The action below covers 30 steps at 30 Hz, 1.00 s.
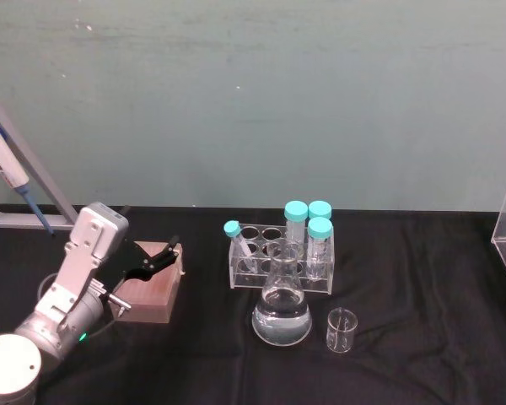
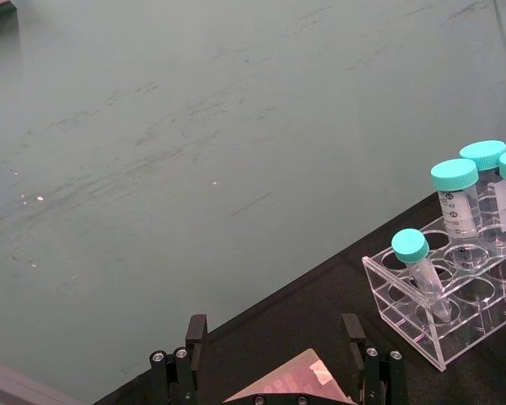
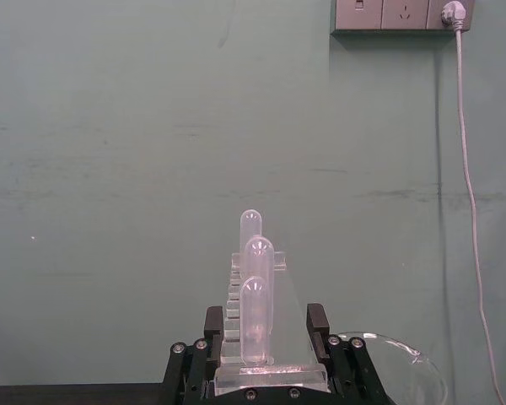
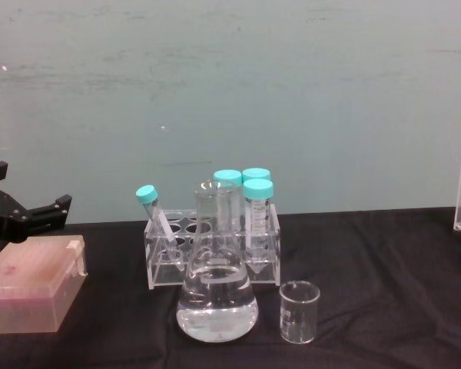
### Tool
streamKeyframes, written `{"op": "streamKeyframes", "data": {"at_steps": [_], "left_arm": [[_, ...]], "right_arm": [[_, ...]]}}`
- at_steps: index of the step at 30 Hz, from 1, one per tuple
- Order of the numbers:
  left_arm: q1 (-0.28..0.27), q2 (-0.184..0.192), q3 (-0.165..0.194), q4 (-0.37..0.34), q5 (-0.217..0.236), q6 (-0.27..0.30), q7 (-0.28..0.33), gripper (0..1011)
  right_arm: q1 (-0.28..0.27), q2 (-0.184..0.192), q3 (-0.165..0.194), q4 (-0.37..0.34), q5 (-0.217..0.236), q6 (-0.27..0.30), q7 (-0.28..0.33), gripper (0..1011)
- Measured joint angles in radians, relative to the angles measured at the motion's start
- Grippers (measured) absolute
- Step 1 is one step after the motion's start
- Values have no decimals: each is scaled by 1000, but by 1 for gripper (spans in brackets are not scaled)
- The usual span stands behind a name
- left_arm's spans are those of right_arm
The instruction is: Place the experimental apparatus aside using one hand.
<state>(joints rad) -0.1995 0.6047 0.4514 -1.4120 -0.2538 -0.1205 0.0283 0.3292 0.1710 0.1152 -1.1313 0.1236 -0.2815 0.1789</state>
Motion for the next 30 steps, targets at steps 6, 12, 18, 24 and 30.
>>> {"op": "streamKeyframes", "data": {"at_steps": [6,12,18,24,30], "left_arm": [[0,0,0,0,0,0,0,1000],[0,0,0,0,0,0,0,1000],[0,0,0,0,0,0,0,1000],[0,0,0,0,0,0,0,1000],[0,0,0,0,0,0,0,1000]], "right_arm": [[-6,0,2,-8,0,12,-1,613],[-12,2,3,-20,2,26,-1,613],[-13,3,3,-22,3,28,-2,613],[-13,2,3,-21,3,27,-2,613],[-13,2,3,-20,3,27,-2,613]]}}
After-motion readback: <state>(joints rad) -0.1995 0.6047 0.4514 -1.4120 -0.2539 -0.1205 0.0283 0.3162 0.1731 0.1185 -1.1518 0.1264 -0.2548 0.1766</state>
